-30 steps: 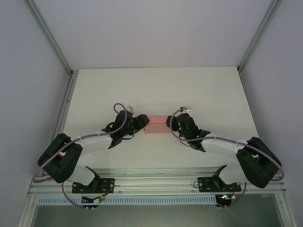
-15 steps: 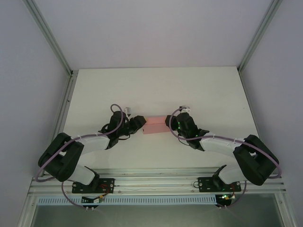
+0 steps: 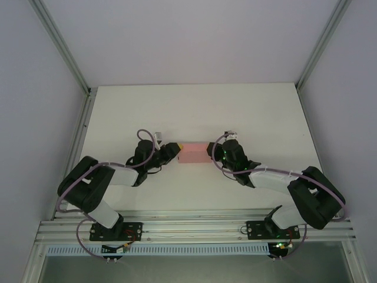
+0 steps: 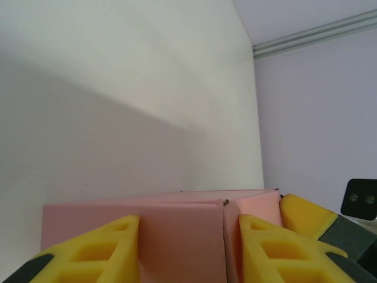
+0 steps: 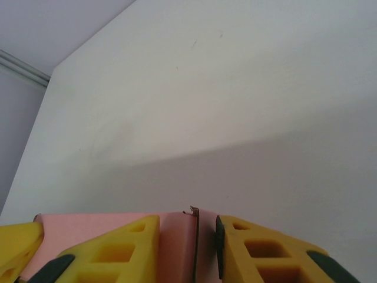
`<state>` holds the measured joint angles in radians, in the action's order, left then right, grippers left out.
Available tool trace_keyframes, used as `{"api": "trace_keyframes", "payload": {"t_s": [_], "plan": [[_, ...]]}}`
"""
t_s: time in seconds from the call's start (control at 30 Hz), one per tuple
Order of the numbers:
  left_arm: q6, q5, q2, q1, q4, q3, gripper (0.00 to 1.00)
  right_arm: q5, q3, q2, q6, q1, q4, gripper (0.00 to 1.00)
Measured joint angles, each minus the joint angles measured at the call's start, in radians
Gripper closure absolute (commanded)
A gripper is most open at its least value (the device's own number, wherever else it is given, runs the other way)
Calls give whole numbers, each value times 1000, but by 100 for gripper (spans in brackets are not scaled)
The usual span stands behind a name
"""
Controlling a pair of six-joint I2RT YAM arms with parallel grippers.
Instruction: Assemble paper box
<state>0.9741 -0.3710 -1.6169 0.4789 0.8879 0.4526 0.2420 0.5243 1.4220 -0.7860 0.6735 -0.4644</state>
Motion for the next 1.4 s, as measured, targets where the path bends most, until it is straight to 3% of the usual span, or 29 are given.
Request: {"api": "trace_keyframes", "payload": {"t_s": [0.43, 0.57, 0.73, 0.77, 0.83, 0.87, 0.93, 1.1, 1.17, 1.3, 1.4], "plan": [[61, -50, -280, -31, 505, -26, 100, -17, -67, 56, -9, -26, -221, 79], [52, -52, -238, -31, 460, -30, 100, -19, -80, 56, -6, -26, -248, 81], [-20, -55, -105, -28, 174, 26, 100, -19, -82, 35, 21, -26, -238, 83], [-39, -55, -77, -24, 98, 44, 90, -17, -77, 29, 26, -27, -224, 83], [-89, -46, -25, -13, -69, 94, 58, -9, -60, 11, 39, -30, -169, 78], [-105, -40, -8, -7, -138, 116, 53, -6, -45, 4, 46, -32, -132, 76], [-146, -35, 18, 5, -273, 162, 34, -1, 2, -3, 66, -32, -39, 71], [-221, -37, 34, 29, -479, 243, 7, 3, 165, 24, 106, -32, 226, 62], [-249, -32, 43, 31, -555, 270, 0, 2, 203, 26, 121, -31, 303, 54], [-313, 7, 96, 35, -710, 328, 0, 3, 255, 20, 154, -27, 429, 38], [-367, 115, 184, 37, -865, 399, 0, 7, 304, 0, 204, -28, 528, 19]]}}
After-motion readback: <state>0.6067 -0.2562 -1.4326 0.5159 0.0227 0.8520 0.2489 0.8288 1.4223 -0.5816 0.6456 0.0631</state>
